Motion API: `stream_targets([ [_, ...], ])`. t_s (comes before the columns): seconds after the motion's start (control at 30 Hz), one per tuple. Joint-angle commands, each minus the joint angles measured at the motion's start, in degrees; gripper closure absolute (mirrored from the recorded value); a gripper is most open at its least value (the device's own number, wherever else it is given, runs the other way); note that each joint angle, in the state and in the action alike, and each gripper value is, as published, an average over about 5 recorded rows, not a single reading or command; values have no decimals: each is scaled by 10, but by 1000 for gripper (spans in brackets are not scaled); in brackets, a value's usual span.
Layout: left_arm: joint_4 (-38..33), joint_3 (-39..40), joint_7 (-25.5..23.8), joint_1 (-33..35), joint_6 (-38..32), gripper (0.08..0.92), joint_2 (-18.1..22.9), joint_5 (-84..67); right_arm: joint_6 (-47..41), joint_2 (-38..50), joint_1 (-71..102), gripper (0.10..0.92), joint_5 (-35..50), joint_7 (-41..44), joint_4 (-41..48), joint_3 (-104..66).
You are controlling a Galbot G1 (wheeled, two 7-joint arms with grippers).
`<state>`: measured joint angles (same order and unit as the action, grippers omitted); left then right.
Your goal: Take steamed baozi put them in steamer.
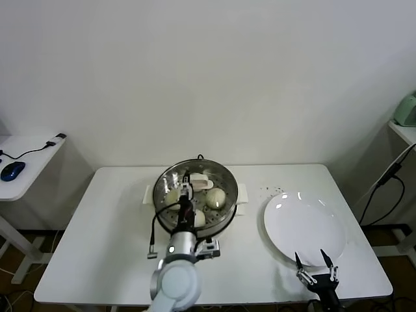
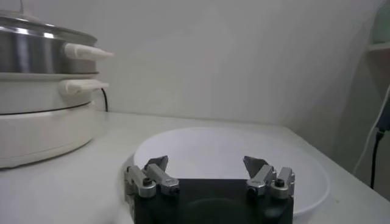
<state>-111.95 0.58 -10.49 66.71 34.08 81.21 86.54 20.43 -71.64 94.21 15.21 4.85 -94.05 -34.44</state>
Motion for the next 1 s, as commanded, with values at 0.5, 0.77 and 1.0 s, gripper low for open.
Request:
stream_targets([
  [0.5, -156, -184, 145, 124, -171, 177, -45, -488, 14, -1, -4, 203, 20, -31, -18, -5],
  [0.77, -115, -479, 119, 201, -303, 177, -91, -981, 13, -9, -12, 203, 20, -39, -13, -5],
  [1.0, 14, -497, 99, 225, -379, 177, -122, -1088, 10, -10, -14, 203, 19, -41, -12, -5],
])
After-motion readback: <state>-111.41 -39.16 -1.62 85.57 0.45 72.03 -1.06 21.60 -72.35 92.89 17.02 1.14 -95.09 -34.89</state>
